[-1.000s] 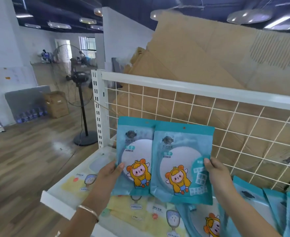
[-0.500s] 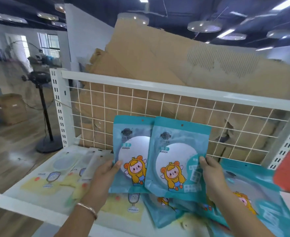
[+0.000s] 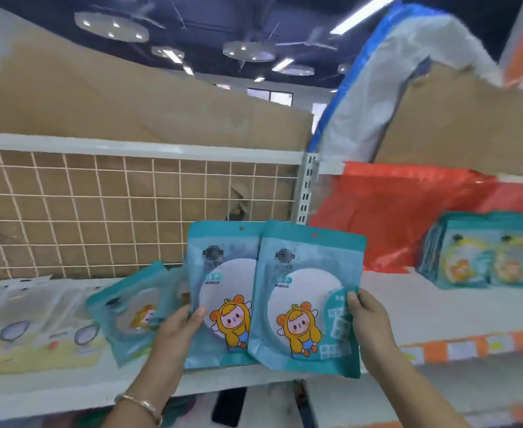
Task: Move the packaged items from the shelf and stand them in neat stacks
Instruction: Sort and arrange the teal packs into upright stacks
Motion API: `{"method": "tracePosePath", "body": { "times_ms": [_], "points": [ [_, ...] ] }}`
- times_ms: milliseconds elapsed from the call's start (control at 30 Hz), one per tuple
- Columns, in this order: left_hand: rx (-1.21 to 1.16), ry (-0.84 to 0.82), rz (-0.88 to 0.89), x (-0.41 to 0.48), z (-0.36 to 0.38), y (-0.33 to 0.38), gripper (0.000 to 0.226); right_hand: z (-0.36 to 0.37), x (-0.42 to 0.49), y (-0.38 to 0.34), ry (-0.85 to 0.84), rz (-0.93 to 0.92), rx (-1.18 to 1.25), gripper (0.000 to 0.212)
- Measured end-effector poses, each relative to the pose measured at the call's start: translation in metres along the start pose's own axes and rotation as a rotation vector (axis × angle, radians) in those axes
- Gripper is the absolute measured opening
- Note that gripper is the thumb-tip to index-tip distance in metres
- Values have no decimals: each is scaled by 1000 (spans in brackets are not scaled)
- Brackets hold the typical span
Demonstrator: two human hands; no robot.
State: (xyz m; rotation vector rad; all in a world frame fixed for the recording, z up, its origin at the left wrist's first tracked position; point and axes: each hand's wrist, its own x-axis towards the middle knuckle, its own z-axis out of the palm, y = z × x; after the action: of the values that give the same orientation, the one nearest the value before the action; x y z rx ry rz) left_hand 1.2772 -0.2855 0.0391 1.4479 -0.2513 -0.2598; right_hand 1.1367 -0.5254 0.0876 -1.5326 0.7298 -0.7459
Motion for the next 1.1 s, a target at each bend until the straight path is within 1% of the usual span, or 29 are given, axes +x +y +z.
{"method": "tracePosePath", "body": {
  "times_ms": [67,200,367,533,667,800,900,1100],
  "points": [
    [-3,-66,-11,-9,38,-2,14,-38,-8,1,45,-3,-7,31],
    [-30,-167,1,-24,107,-2,14,-105,-8,7,155,6,-27,28],
    [-13,-254,33,-30,174,-4,17,-163,5,19,255,12,0,24],
    [37,-287,74,-15,239,-12,19,-205,31,29,322,31,46,24],
    [30,-297,110,6,297,-20,19,-234,70,32,371,40,62,23],
    [-9,-296,93,25,350,-27,18,-263,112,30,394,63,53,23],
    [-33,-332,68,41,386,-29,19,-283,142,29,417,63,43,23],
    [-43,-363,17,67,443,-43,20,-316,192,35,449,73,23,23]
  ]
}}
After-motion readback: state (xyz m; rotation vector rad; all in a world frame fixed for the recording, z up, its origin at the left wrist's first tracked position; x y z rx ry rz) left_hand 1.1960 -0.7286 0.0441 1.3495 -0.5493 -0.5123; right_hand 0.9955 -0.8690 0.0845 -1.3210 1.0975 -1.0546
